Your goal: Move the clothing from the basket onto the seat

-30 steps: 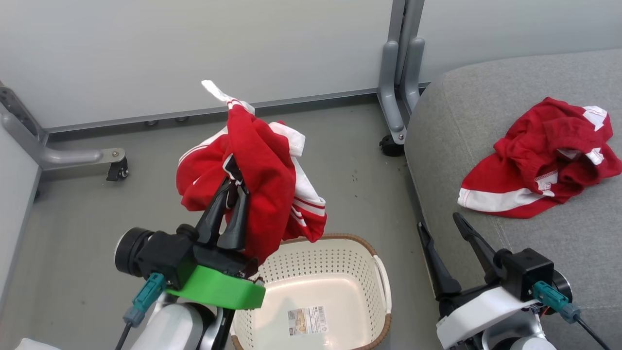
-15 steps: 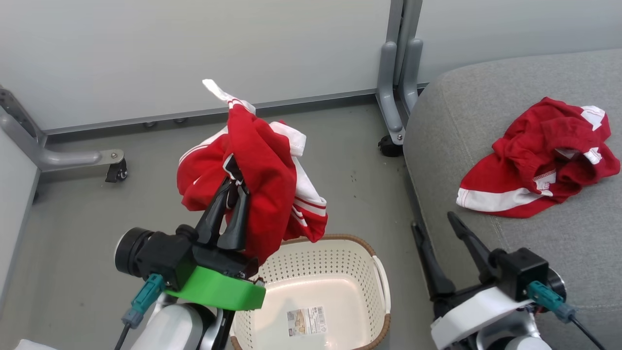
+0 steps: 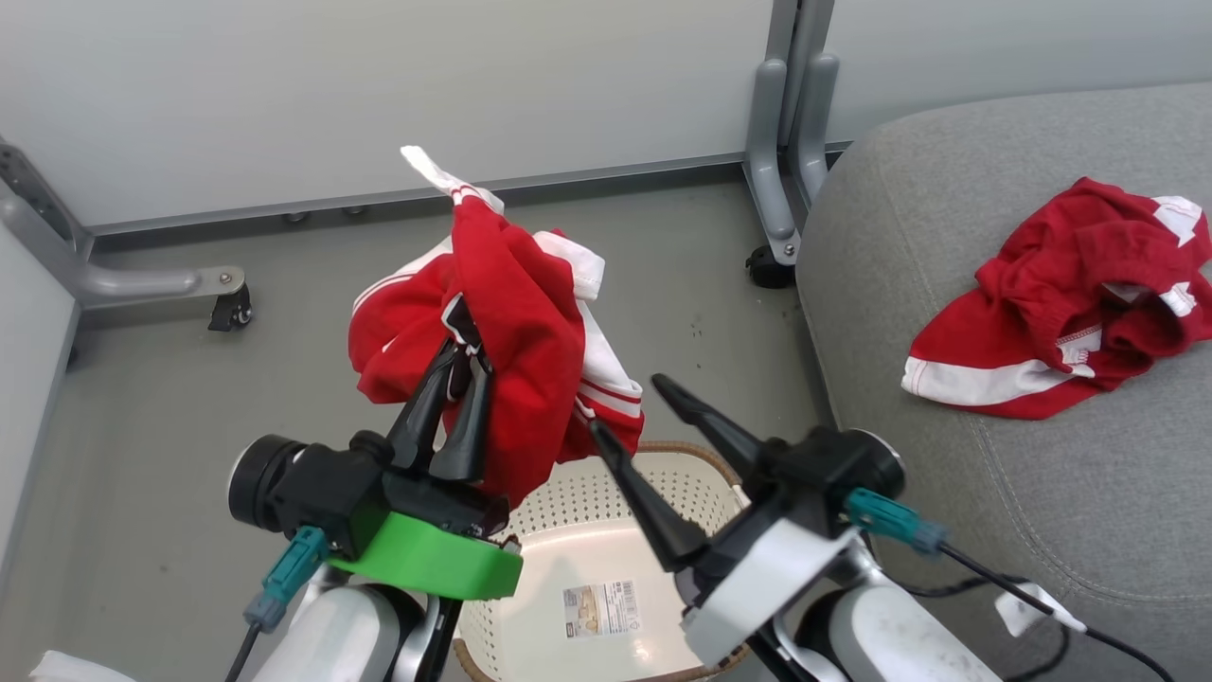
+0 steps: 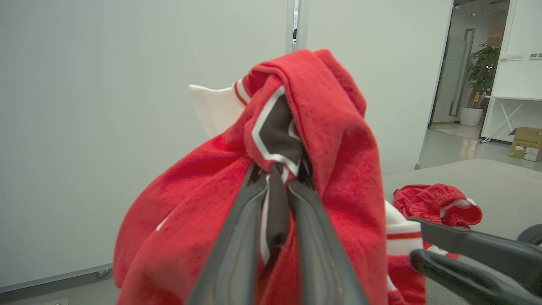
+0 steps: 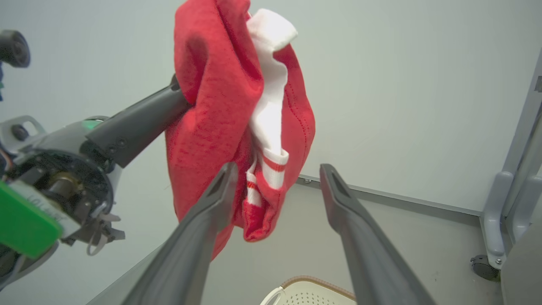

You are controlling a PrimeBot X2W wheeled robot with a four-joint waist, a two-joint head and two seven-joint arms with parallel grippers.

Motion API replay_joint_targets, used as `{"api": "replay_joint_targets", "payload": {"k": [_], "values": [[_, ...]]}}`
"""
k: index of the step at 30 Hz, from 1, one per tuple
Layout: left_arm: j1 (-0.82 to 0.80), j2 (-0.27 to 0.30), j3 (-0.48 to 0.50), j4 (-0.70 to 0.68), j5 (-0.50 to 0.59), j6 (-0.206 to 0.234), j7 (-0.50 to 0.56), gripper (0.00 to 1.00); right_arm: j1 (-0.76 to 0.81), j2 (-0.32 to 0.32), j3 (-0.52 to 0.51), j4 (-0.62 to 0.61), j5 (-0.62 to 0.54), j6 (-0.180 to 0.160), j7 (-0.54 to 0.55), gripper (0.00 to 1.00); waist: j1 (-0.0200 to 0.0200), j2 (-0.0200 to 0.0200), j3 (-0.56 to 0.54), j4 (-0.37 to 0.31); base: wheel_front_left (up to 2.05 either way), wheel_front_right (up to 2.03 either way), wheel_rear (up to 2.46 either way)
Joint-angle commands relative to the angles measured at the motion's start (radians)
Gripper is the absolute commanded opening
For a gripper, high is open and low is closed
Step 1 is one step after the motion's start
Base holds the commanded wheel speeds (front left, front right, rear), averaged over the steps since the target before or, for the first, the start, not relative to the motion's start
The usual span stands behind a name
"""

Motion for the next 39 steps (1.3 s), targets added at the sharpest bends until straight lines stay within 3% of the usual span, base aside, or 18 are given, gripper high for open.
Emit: {"api": "replay_joint_targets", "payload": {"k": [1, 9, 11, 12, 33, 34, 35, 36, 39], "values": [[-0.021, 0.001, -0.003, 0.001, 0.006, -0.003, 0.001, 0.00, -0.030, -0.006, 0.026, 0.023, 0.014, 0.000, -0.004, 1.00, 0.0000, 0.0000, 0.005, 0.006, 0.00, 0.00, 0.00], [-0.030, -0.005, -0.014, 0.007, 0.003, -0.007, -0.001, 0.00, -0.159, -0.006, 0.147, 0.133, 0.094, 0.000, -0.033, 1.00, 0.0000, 0.0000, 0.008, 0.015, 0.00, 0.00, 0.00], [-0.030, -0.006, -0.016, 0.007, 0.003, -0.006, -0.003, 0.00, -0.180, -0.005, 0.162, 0.157, 0.109, 0.000, -0.038, 0.37, 0.0000, 0.0000, 0.007, 0.015, 0.00, 0.00, 0.00], [-0.030, -0.007, -0.017, 0.007, 0.002, -0.006, -0.003, 0.00, -0.188, -0.005, 0.169, 0.165, 0.117, 0.000, -0.038, 0.00, 0.0000, 0.0000, 0.007, 0.015, 0.00, 0.00, 0.00], [-0.016, 0.010, -0.036, 0.020, -0.013, 0.000, 0.024, 0.00, -0.247, -0.022, 0.221, 0.243, 0.171, 0.000, -0.079, 0.00, 0.0000, 0.0000, -0.003, 0.012, 0.00, 0.00, 0.00], [-0.017, 0.010, -0.037, 0.022, -0.009, 0.004, 0.028, 0.16, -0.248, -0.023, 0.221, 0.245, 0.170, 0.000, -0.081, 0.00, 0.0000, 0.0000, -0.006, 0.013, 0.00, 0.00, 0.00], [-0.018, 0.012, -0.040, 0.025, -0.004, 0.009, 0.039, 0.67, -0.248, -0.023, 0.219, 0.247, 0.167, 0.000, -0.081, 0.00, 0.0000, 0.0000, -0.008, 0.015, 0.00, 0.00, 0.00], [-0.019, 0.014, -0.044, 0.027, 0.000, 0.011, 0.046, 1.00, -0.248, -0.023, 0.218, 0.249, 0.166, 0.000, -0.082, 0.00, 0.0000, 0.0000, -0.009, 0.016, 0.00, 0.00, 0.00], [-0.011, 0.022, -0.046, 0.021, 0.002, 0.019, 0.059, 1.00, -0.252, -0.025, 0.213, 0.258, 0.163, 0.000, -0.084, 0.00, 0.0000, 0.0000, -0.015, 0.022, 0.00, 0.00, 0.00]]}}
